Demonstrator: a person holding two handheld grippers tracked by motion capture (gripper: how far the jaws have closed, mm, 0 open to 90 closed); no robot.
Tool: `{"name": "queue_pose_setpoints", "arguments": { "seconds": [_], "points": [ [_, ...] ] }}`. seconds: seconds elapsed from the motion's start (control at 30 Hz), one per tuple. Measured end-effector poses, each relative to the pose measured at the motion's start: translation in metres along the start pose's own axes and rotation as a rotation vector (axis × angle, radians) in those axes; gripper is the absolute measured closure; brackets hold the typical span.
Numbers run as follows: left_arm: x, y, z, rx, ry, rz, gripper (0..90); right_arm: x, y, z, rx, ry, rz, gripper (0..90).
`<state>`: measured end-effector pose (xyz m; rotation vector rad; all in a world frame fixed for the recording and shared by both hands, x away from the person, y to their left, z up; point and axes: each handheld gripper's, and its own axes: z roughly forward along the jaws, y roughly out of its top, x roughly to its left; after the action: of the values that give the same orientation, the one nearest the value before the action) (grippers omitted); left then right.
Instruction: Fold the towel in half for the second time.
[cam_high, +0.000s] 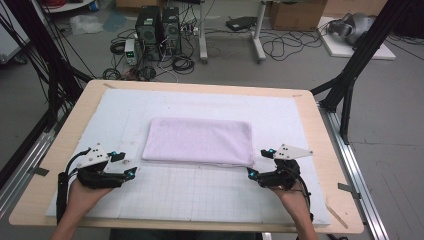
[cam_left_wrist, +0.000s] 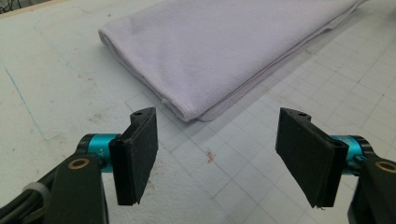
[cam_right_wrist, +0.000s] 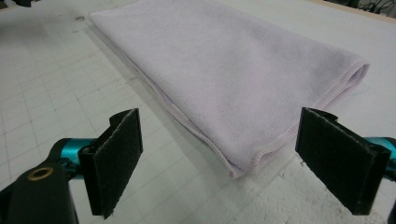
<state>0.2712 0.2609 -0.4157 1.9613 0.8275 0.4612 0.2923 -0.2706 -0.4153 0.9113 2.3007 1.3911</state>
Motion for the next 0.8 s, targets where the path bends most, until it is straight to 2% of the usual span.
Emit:
{"name": "queue_pose_setpoints", "arguments": {
  "seconds": [0.53, 0.8],
  "points": [
    [-0.009, -0.004, -0.008, -0.001, 0.000, 0.011, 29.8, 0.004, -0.014, -0.015, -0.006, -0.024, 0.032, 12.0],
    [-0.013, -0.008, -0.012, 0.000, 0.002, 0.011, 29.7, 0.007, -0.019, -0.023, -0.006, -0.030, 0.033, 11.9]
  ]
}}
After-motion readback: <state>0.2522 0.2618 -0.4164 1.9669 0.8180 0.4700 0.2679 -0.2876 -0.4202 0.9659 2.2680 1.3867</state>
